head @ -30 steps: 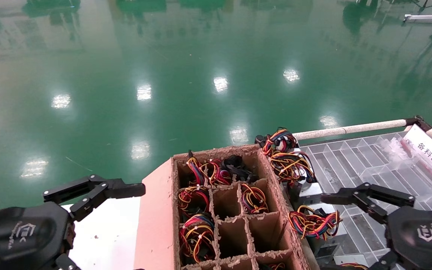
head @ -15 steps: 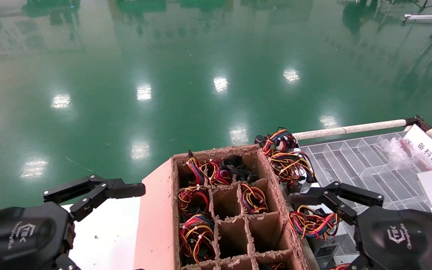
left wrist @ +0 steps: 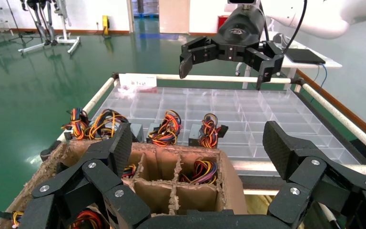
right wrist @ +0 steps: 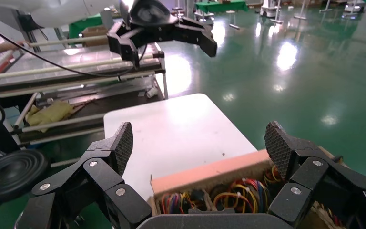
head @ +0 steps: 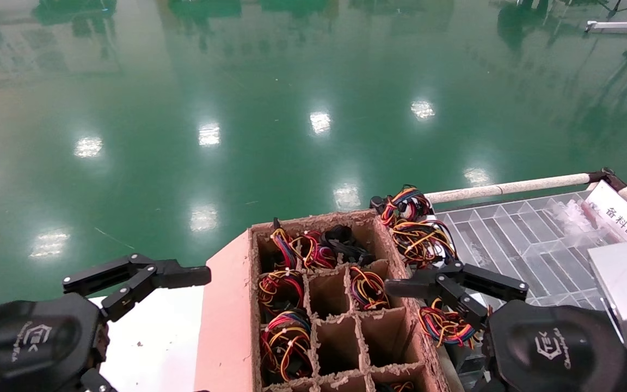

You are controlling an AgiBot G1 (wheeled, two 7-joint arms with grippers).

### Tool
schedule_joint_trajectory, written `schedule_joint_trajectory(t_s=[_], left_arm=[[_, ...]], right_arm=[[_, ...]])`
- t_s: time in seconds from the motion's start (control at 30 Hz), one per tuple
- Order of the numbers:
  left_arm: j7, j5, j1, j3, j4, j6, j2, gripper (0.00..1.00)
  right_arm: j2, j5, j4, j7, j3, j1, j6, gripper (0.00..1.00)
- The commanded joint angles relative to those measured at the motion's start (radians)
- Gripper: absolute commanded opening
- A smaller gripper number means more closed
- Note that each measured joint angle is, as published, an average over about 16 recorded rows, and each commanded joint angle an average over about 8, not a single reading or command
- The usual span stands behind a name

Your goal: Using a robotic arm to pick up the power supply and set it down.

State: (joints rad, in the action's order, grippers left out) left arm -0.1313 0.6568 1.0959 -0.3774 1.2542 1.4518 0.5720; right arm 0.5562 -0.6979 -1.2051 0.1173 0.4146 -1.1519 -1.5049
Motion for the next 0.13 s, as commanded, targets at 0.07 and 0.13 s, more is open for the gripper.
schedule_joint_trajectory(t_s=[0.07,0.13], left_arm=[[0.000,0.000,0.000,0.000,0.000,0.000,0.000,1.00],[0.000,0.000,0.000,0.000,0.000,0.000,0.000,1.00]], right_arm=[[0.024,-0.014,-0.034,0.030,-0.058,0.033,0.004,1.00],[0.029,-0.017,-0.042,0.037,-0.072,0.041,0.005,1.00]])
